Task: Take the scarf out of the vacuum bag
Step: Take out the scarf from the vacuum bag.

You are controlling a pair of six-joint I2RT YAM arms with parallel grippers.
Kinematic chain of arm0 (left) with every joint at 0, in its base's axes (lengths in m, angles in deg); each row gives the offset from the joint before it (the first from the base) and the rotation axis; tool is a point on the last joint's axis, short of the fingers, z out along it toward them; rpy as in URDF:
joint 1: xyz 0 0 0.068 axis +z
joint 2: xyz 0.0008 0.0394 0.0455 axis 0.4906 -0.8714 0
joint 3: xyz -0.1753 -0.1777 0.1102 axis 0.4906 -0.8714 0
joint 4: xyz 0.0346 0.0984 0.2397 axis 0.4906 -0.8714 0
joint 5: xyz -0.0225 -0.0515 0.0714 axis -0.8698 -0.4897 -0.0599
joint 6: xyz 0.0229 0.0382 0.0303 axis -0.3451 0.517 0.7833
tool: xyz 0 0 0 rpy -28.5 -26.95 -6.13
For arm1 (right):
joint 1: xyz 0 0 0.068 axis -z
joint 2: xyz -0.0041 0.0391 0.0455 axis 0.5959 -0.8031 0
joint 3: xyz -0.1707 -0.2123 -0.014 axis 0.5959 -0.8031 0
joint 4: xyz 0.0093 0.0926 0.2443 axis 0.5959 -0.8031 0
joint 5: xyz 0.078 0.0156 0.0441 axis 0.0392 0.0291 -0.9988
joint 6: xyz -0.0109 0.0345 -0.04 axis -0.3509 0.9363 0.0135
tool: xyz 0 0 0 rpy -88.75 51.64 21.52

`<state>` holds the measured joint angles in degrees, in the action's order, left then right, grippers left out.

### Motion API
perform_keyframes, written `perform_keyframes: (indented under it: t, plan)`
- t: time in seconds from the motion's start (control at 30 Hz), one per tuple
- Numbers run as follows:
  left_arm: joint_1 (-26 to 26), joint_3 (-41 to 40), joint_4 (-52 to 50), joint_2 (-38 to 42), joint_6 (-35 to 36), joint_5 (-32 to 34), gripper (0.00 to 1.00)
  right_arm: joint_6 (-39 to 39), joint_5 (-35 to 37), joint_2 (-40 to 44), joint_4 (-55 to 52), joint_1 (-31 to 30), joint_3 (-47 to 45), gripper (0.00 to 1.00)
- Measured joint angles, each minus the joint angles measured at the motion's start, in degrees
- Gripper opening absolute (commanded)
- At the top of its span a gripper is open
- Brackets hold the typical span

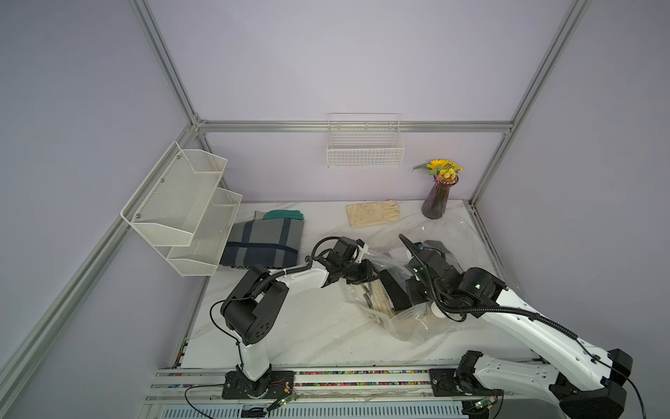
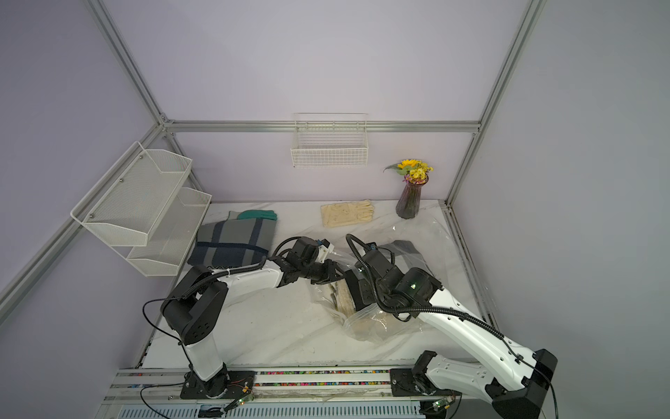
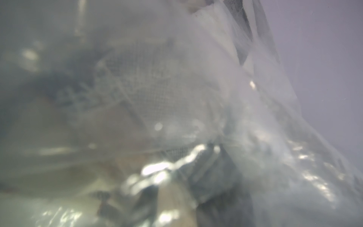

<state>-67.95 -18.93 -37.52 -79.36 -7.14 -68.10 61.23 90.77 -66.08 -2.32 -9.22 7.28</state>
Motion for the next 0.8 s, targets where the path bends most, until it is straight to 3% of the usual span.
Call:
perform_keyframes:
  t: [0.8]
  plan:
    - [2.12,0.5,4.44,-0.92,-0.52,-2.4,0.32,-0.81,0.0,-1.9,0.2,-0.02,1.95,0.13]
